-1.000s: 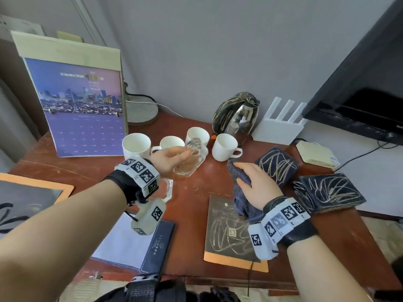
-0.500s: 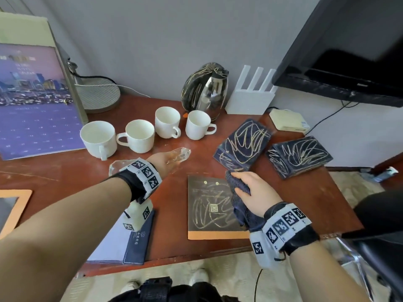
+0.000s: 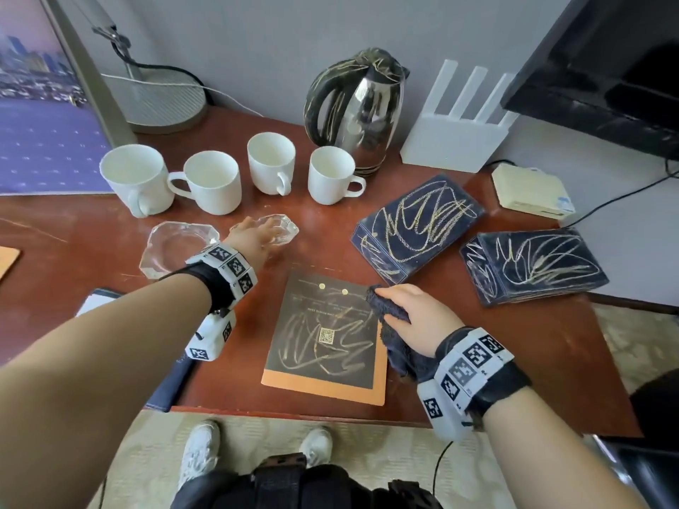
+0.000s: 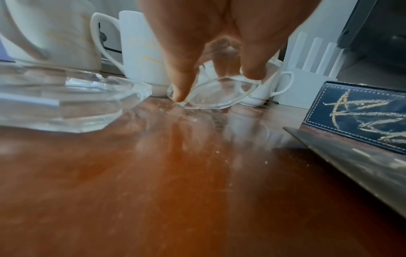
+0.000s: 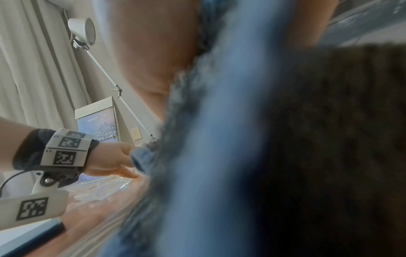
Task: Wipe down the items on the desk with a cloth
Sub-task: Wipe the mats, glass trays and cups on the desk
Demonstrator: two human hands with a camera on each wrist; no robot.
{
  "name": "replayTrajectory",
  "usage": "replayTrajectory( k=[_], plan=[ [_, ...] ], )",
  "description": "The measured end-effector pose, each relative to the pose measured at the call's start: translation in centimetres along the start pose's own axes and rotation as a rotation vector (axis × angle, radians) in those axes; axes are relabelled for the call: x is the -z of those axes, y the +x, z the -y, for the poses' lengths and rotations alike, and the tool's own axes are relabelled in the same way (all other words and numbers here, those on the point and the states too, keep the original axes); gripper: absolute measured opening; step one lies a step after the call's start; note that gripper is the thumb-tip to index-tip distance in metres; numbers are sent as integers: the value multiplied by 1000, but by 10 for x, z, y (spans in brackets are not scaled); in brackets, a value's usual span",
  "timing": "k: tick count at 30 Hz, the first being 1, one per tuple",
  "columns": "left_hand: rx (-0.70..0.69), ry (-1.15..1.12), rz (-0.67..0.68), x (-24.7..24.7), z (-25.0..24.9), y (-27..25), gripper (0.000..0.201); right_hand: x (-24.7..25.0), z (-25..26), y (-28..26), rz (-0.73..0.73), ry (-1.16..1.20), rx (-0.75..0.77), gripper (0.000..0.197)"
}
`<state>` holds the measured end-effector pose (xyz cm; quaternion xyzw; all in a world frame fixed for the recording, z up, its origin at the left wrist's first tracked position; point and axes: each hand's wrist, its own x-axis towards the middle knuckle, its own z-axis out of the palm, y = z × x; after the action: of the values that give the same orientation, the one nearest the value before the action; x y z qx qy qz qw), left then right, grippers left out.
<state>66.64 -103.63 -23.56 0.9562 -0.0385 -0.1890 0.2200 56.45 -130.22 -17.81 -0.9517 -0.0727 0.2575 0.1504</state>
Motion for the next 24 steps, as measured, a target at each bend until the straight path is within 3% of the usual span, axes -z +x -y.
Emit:
replayTrajectory(
  k=[7,15,20,24],
  plan=[
    [-30,225,168,-9,-3,9,48,-1,-10,5,17,-9,59,47],
    [-27,319,183,-11,-10,6,51,-4,-15,2,36,-24,81,47],
    [6,416,343,-11,-5,13,66,-7,-14,3,40,-22,78,47],
    [31,445,365,-10,-7,12,75,-12,-17,1,-32,10,68,45]
  ],
)
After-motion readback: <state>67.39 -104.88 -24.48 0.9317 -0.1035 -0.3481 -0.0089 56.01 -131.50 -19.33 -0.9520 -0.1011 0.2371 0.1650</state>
